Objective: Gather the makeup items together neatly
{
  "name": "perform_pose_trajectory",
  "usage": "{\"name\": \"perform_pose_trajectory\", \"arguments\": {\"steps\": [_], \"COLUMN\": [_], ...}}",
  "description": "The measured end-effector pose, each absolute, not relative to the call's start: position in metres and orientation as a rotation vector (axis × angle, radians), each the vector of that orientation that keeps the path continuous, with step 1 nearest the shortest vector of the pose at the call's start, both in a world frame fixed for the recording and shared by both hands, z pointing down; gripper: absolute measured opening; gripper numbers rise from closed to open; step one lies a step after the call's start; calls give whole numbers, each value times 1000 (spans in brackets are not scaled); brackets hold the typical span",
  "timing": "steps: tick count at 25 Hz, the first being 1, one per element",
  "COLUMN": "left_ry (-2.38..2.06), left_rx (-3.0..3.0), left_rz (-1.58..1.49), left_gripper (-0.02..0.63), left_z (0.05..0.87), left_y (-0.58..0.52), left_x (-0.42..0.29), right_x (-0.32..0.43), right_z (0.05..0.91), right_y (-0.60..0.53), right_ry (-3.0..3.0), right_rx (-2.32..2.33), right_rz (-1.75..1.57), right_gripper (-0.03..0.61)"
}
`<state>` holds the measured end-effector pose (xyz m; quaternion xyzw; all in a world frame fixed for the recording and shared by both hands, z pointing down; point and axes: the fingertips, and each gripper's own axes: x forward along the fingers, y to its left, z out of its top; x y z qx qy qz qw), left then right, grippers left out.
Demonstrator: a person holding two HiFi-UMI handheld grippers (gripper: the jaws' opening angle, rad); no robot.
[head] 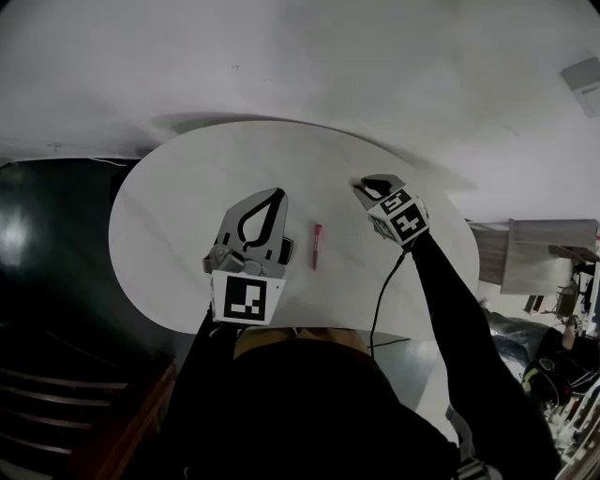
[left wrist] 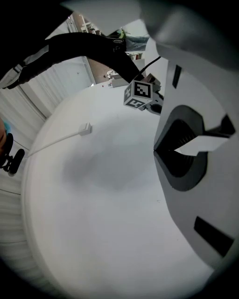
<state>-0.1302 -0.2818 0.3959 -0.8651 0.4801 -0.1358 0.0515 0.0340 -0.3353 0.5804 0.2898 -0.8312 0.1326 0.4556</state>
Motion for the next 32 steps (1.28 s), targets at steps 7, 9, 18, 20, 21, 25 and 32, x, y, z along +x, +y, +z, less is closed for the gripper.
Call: {"name": "perform_pose_trajectory", "arguments": {"steps": [7,9,18,20,21,25,32], "left_ry": [1366,1364,1311,1303,1300,1294,1297], "left_rx": [-2689,-2715,-2749,-2752,-2752,-2758,-2761], "left_rz": [-384,-377,-431,-447,-450,-462,-471], "left_gripper": [15,15,15,15,15,15,15], "left_z": [393,396,403,405,405,406,410], "left_y": [-274,-271,-255,-253,-253,-250,-247], "left_x": [-95,-90,-73,-70,-69,-66,-62], "right_x": [54,55,80,81,79,75,84], "right_z": [582,585,614,620,623,635,643], "right_y": [-261,-247,-191,-181,-178,-171,-174], "right_ry": [-2073,-2064,-1888,-1869,-1861,-1815,-1731], "right_rx": [971,1049,1221,1220,1215,1215,1224], "right_rz": [802,952,1268,1337,1368,1437,1330], "right_gripper": [86,87,100,101,103,109,117]}}
